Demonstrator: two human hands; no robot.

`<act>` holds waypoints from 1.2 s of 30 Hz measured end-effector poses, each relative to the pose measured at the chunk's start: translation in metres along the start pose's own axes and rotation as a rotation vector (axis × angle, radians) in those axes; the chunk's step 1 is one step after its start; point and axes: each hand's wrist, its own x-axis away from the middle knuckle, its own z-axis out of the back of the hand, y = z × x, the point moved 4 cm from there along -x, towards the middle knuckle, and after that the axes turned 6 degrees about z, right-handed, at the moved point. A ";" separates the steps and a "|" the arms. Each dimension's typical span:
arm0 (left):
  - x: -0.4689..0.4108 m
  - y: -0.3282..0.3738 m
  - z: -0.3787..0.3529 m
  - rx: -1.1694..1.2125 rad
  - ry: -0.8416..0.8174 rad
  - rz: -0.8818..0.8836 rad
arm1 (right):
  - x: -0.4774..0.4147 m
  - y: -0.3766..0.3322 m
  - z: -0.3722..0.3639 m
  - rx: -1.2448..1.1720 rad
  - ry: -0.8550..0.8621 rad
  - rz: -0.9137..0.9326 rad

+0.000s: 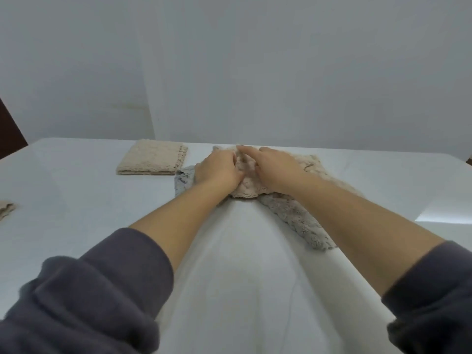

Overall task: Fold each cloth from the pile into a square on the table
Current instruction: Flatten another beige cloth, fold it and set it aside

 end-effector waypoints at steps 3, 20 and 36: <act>0.003 0.006 -0.003 0.052 0.109 -0.071 | -0.007 0.003 0.001 0.036 -0.002 0.081; 0.086 0.026 0.058 0.015 0.200 -0.424 | 0.071 -0.001 0.081 -0.087 0.465 0.032; 0.213 -0.054 0.069 -0.058 0.111 -0.654 | 0.192 -0.052 0.051 -0.416 0.169 0.064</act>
